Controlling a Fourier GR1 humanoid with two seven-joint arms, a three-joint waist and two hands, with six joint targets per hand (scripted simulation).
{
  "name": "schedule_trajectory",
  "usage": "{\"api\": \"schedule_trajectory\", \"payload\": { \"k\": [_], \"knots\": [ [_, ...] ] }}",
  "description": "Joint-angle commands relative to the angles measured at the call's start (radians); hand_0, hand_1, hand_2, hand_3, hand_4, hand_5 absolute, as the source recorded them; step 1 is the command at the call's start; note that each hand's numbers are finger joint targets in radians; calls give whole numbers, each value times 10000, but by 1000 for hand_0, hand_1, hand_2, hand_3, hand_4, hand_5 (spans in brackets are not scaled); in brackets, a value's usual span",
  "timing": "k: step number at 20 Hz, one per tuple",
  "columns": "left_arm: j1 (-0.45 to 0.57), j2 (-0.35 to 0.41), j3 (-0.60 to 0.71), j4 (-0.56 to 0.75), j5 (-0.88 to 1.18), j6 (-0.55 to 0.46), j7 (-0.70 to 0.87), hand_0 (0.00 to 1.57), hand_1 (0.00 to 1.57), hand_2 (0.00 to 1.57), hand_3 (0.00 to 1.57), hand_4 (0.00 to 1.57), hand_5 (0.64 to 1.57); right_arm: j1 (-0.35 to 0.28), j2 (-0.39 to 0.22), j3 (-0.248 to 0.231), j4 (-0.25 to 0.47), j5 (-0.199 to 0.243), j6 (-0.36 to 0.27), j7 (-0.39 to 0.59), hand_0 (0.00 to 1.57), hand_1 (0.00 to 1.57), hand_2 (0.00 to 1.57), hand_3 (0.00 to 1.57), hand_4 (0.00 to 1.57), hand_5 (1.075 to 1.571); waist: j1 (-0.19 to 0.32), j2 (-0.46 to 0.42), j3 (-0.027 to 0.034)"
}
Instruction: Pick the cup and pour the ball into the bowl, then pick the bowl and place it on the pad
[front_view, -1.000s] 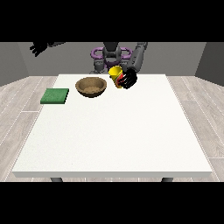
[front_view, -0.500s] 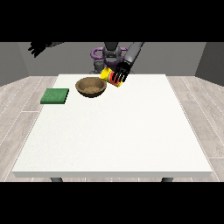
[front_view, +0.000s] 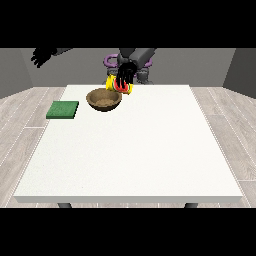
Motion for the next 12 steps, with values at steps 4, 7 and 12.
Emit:
{"api": "schedule_trajectory", "payload": {
  "k": [4, 7, 12],
  "knots": [
    [-1090, -41, -1568, 303, -1855, -1871, 1886, 1396, 1396, 1571, 1571, 1038, 1571, -517, 529, 470, 113, 290, -337, -44, 0, 0, 0, 265, 691, 1554, -337, -123, -7],
    [-920, -41, -2240, -737, -1902, -3250, 1957, 608, 608, 1490, 1539, 1027, 1571, -755, 128, 278, 764, 255, -68, -96, 0, 0, 0, 306, 691, 1553, -238, -259, -4],
    [-587, -42, -2601, -1757, -1955, -4684, 1481, 195, 195, 1245, 1571, 1115, 1569, -609, 289, 299, 931, 476, -331, -398, 0, 0, 0, 341, 693, 1552, -20, -343, -10]
  ]
}}
